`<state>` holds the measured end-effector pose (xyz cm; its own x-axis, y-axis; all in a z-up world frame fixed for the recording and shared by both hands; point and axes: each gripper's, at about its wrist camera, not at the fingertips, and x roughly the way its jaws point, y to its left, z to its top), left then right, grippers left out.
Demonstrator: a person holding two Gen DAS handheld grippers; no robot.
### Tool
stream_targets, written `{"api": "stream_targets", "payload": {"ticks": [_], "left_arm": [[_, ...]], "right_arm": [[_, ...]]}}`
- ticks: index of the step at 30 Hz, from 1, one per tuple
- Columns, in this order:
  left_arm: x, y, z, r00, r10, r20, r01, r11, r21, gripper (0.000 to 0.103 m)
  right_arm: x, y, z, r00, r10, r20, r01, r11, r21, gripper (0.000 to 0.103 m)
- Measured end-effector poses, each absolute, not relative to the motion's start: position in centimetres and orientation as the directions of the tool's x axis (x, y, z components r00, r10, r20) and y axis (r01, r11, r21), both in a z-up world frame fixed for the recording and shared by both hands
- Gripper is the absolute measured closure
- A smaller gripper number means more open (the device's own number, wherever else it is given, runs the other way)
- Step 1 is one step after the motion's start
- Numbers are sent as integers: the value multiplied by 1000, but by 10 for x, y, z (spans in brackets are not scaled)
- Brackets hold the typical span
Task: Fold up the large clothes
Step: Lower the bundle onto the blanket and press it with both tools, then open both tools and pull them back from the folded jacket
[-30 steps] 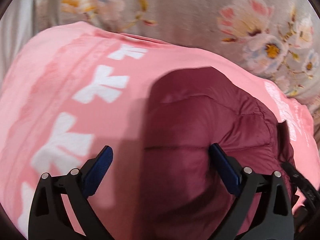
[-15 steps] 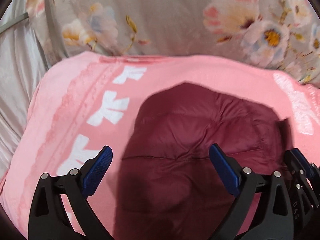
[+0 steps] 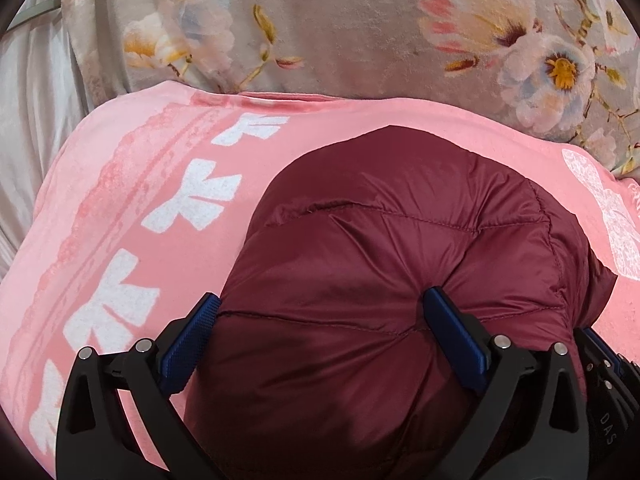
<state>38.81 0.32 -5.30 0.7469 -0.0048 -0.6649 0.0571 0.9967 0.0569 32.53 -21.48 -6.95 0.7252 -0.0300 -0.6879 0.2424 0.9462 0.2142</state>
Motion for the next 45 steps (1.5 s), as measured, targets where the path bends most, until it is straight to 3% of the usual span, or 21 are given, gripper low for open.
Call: {"api": "stream_targets", "payload": {"ticks": [27, 32, 34, 36, 40, 45], "left_arm": [[385, -2, -54, 763, 29, -646, 39, 995, 91, 5], [382, 0, -51, 772, 24, -635, 38, 996, 84, 5], [372, 5, -47, 764, 0, -646, 60, 996, 71, 5], [350, 11, -40, 764, -6, -645, 62, 996, 64, 5], [287, 14, -22, 792, -9, -611, 76, 994, 84, 5], [218, 17, -22, 797, -24, -604, 93, 992, 84, 5]], "right_arm": [[329, -210, -70, 707, -81, -702, 252, 957, 143, 86], [325, -219, -69, 726, -30, -687, 245, 945, 217, 86], [308, -222, -60, 732, -39, -680, 259, 939, 225, 80], [279, -216, -45, 757, -79, -648, 257, 949, 184, 64], [220, -198, -32, 774, -124, -621, 243, 964, 110, 57], [143, -174, -33, 797, -166, -581, 235, 971, 47, 38]]}}
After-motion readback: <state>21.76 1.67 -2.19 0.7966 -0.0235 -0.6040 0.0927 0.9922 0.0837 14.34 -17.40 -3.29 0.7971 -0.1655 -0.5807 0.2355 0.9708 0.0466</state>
